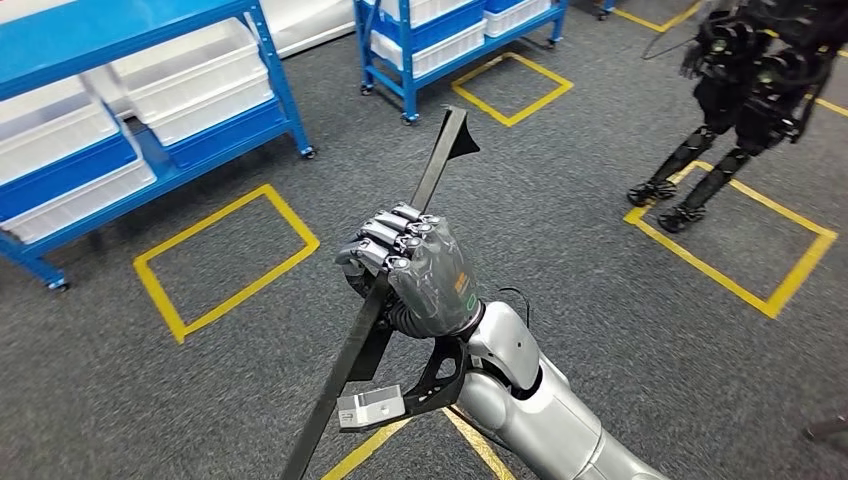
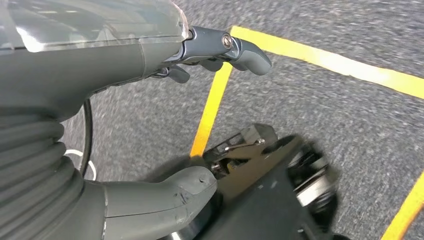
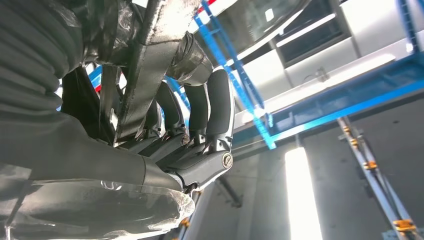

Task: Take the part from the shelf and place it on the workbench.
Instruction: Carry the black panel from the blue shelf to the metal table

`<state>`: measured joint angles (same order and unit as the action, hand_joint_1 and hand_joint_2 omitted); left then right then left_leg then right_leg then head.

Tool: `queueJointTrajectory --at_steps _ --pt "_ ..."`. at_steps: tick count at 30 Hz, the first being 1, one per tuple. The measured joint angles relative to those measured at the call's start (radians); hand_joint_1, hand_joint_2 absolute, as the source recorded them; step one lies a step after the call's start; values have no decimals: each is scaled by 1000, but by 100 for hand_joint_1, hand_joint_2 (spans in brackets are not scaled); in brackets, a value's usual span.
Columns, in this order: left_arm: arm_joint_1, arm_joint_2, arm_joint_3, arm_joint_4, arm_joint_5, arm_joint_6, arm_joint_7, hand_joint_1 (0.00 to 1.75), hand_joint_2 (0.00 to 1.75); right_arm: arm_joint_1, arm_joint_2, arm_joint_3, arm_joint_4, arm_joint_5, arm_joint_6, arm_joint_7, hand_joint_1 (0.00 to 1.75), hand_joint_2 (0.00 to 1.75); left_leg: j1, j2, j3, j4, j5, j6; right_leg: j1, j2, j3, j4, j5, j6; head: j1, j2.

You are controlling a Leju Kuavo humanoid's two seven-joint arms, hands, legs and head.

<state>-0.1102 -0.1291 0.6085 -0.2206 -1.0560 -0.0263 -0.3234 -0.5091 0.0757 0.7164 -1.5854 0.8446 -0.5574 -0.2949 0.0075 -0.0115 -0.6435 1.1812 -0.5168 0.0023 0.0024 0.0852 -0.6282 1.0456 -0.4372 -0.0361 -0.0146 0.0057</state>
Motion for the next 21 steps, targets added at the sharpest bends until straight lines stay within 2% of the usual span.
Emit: queueJointTrajectory --at_steps 2,3,4,5,6,7,8,10,11,12,13,14,16,17,18,19,21 --pt "-1 2 0 0 4 -2 -2 0 175 -1 0 0 0 0 0 0 175 175 -2 -46 52 -120 48 14 -2 22 -3 1 3 4 0 0" --pt "-1 4 0 0 6 -3 -4 0 175 -1 0 0 0 0 0 0 175 175 -5 -62 65 -150 54 17 -5 32 -6 1 5 9 0 0" --pt "-2 4 0 0 8 -5 -6 0 175 -1 0 0 0 0 -1 0 175 175 -6 -67 69 -157 52 19 -9 42 -9 -1 9 15 -1 0" --pt "-2 4 0 0 9 -6 -8 0 175 0 0 0 1 0 -1 0 175 175 -9 -58 72 -162 56 22 -12 53 -11 -4 13 22 -1 0" --pt "-3 4 0 0 9 -8 -10 0 175 0 0 -1 0 0 -2 0 175 175 -7 -46 75 -172 62 24 -12 52 -12 -6 14 27 -1 0" --pt "-4 4 0 0 9 -10 -11 0 175 0 0 -1 0 1 -3 0 175 175 -5 -33 80 -184 69 28 -10 35 -15 -2 9 31 -1 0" --pt "-4 4 0 0 9 -12 -12 0 175 0 0 -2 -1 1 -4 0 175 175 -3 -19 85 -197 76 32 -7 7 -24 17 -7 35 0 0" --pt "-1 4 0 0 8 -16 -13 0 175 0 -1 -4 -2 2 -7 0 175 175 -2 9 88 -208 82 36 -7 -55 -71 114 -68 43 0 0" --pt "2 4 1 0 8 -18 -12 0 175 3 -2 -4 -2 3 -8 0 175 175 -3 24 87 -208 82 37 -10 -68 -101 177 -98 48 0 0" --pt "3 5 1 0 8 -19 -12 0 175 6 -3 -4 -2 4 -9 0 175 175 -3 39 85 -207 81 36 -14 -75 -124 227 -116 53 0 0" --pt "4 5 1 0 9 -20 -12 0 175 10 -5 -5 -2 7 -10 0 175 175 -2 53 84 -205 80 34 -17 -79 -131 245 -115 58 0 0" --pt "5 6 1 0 10 -21 -12 0 175 12 -6 -5 -2 11 -10 0 175 175 -1 67 82 -201 78 31 -21 -84 -119 227 -97 63 0 0" --pt "4 5 1 0 11 -24 -13 0 175 14 -8 -6 -2 20 -12 0 175 175 2 92 80 -188 69 22 -24 -117 -50 108 -45 69 0 0" --pt "4 5 1 0 9 -25 -13 0 175 15 -9 -7 -3 23 -14 0 175 175 1 102 79 -179 62 15 -23 -135 -18 52 -27 66 0 0" --pt "3 5 1 0 8 -27 -13 0 175 16 -9 -9 -5 24 -15 1 175 175 0 110 78 -171 56 8 -21 -146 2 16 -21 59 -1 0" --pt "3 5 1 0 7 -28 -12 0 175 18 -9 -11 -7 25 -17 2 175 175 -2 118 79 -167 51 2 -18 -148 8 3 -23 51 -1 0" --pt "2 6 1 0 6 -29 -9 0 175 20 -8 -15 -10 27 -18 3 175 175 -1 134 84 -166 47 -9 -15 -125 6 6 -21 34 -1 0"
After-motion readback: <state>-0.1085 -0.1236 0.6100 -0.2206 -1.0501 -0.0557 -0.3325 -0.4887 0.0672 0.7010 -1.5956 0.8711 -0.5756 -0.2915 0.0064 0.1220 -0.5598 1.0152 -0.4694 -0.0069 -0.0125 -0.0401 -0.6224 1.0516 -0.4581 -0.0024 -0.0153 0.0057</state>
